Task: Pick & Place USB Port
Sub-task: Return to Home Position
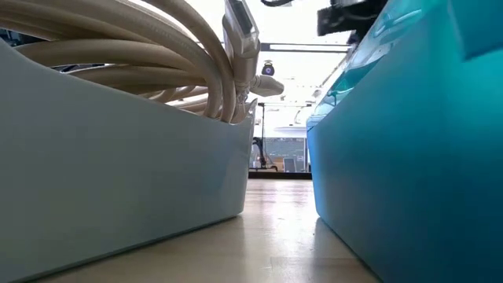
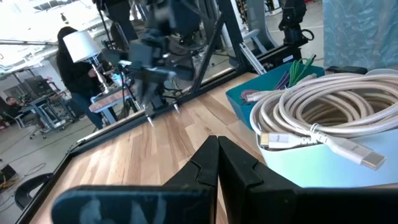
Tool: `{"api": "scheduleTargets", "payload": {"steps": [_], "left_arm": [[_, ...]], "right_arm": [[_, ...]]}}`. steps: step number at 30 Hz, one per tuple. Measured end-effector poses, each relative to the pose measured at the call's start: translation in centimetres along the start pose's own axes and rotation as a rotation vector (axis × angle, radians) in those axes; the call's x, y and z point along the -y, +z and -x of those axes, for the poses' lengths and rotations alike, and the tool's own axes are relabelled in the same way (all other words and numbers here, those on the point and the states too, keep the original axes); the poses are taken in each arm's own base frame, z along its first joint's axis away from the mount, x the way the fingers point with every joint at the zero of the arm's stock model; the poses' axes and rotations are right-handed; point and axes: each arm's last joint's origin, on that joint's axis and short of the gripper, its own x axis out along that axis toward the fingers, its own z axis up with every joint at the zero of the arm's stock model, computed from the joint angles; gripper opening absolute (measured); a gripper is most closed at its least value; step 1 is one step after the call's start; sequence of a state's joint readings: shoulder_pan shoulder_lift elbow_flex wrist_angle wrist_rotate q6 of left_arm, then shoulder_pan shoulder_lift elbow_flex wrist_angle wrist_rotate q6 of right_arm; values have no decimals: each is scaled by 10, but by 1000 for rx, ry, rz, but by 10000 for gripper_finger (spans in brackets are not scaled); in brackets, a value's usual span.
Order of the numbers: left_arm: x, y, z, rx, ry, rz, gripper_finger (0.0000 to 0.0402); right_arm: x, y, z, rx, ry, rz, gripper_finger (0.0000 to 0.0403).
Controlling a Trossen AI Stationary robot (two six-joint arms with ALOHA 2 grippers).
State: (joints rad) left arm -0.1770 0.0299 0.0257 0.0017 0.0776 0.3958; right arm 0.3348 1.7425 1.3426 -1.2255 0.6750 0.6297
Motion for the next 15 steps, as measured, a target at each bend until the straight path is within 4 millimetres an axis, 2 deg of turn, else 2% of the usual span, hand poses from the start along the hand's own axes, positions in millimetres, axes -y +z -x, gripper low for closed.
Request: {"api": "scheduleTargets", "payload": {"steps": [4, 11, 15], "left_arm": [[0, 0, 0, 0, 0, 0, 1], [0, 0, 0, 0, 0, 0, 1], [0, 0, 0, 0, 0, 0, 1]], "right_arm": [[18, 20, -16, 26, 29, 36, 5], [36, 49, -35, 128, 176, 132, 1], [46, 67, -39, 272, 232, 146, 1]]}}
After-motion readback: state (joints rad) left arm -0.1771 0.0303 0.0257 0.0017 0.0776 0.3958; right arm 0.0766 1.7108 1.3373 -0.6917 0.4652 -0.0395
